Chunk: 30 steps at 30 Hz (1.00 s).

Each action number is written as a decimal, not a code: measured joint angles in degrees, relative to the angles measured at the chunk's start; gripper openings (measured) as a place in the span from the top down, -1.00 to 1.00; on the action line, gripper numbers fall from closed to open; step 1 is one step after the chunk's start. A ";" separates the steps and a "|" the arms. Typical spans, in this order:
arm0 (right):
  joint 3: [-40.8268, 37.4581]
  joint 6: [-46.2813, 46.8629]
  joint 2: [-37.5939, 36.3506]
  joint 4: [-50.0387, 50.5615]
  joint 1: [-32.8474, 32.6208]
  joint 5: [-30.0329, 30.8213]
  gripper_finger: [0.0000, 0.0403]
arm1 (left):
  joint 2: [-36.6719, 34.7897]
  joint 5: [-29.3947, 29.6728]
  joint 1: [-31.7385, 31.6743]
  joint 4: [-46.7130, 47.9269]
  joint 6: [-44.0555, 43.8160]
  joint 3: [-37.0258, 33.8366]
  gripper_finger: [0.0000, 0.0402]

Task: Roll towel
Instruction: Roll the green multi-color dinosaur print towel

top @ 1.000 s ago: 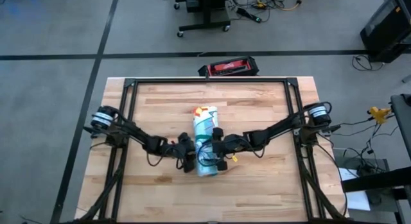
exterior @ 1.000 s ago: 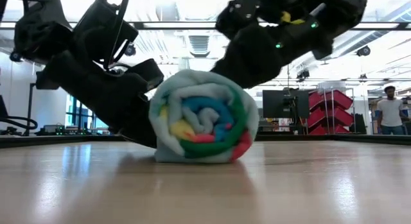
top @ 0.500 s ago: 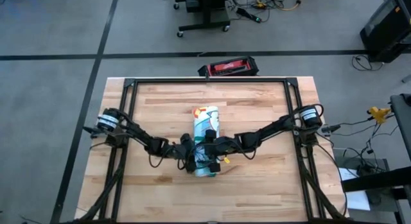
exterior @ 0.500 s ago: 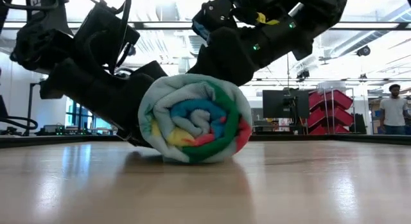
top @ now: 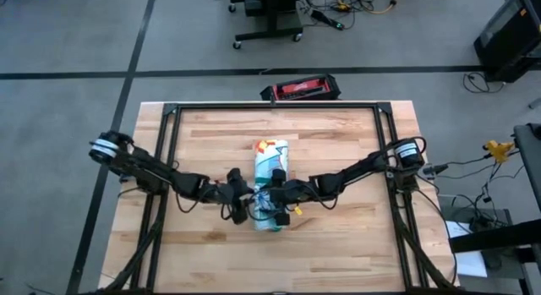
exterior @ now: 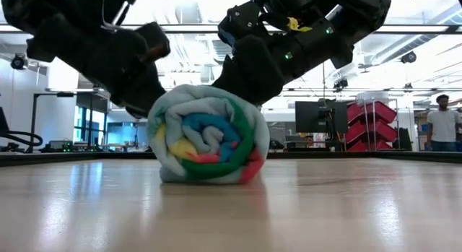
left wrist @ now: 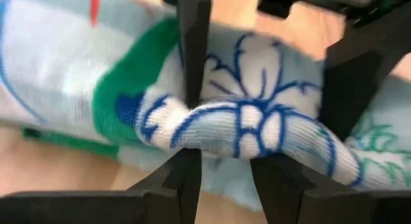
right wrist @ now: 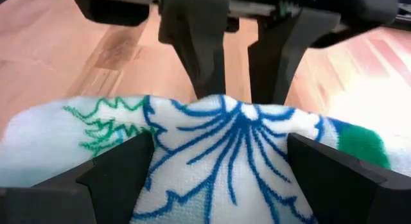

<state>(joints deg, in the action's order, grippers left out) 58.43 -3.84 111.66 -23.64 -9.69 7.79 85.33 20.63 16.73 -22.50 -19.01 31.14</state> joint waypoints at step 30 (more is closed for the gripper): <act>-0.30 1.17 1.27 -2.07 1.10 -1.54 -0.73 | 0.28 5.84 2.91 -10.02 4.87 -5.13 0.42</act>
<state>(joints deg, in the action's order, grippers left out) 58.14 -2.67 112.93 -25.71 -8.59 6.25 85.61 26.48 19.64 -32.52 -14.15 26.00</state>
